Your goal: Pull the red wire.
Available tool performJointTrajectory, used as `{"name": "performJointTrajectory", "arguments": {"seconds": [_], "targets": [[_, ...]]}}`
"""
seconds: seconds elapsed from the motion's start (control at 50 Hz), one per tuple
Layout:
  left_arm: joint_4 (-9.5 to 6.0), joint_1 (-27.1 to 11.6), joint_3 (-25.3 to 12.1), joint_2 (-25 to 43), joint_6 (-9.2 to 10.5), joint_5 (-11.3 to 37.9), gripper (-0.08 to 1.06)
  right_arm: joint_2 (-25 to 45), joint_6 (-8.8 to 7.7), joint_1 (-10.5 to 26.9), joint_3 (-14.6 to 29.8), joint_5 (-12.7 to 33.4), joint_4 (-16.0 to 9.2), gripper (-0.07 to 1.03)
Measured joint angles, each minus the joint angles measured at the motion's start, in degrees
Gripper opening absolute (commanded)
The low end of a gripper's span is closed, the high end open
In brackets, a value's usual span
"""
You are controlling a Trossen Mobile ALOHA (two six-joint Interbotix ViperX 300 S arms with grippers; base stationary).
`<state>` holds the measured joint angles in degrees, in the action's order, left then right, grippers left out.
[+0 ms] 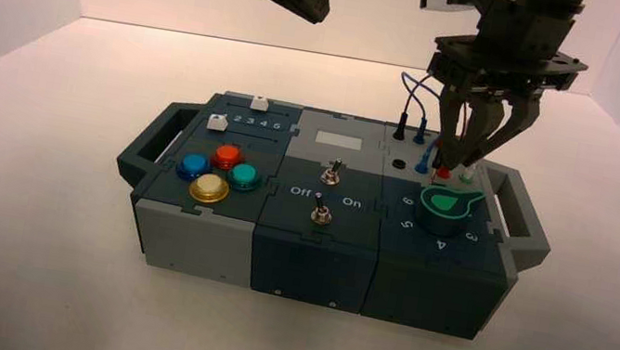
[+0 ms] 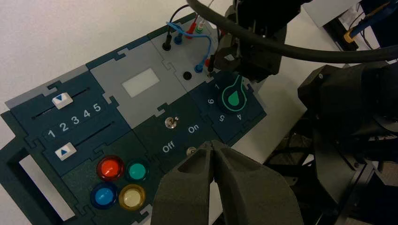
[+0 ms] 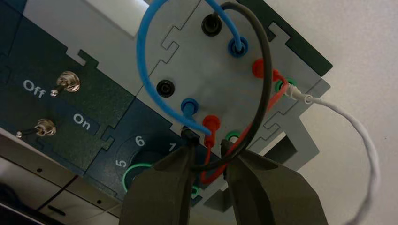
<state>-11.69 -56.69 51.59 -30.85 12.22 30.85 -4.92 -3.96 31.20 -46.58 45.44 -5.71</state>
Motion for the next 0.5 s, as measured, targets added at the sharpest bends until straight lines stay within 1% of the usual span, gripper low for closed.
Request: {"name": "performJointTrajectory", "arguments": {"seconds": [0.44,0.5], "targets": [[0.00,0.1,0.0,-0.1,0.00,0.1,-0.03,0.4,0.00,0.0,0.4,-1.0,0.0,0.30],[0.00,0.0,0.0,-0.1,-0.09,0.1,-0.03,0.5,0.00,-0.1,0.4,-1.1,-0.1,0.29]]}}
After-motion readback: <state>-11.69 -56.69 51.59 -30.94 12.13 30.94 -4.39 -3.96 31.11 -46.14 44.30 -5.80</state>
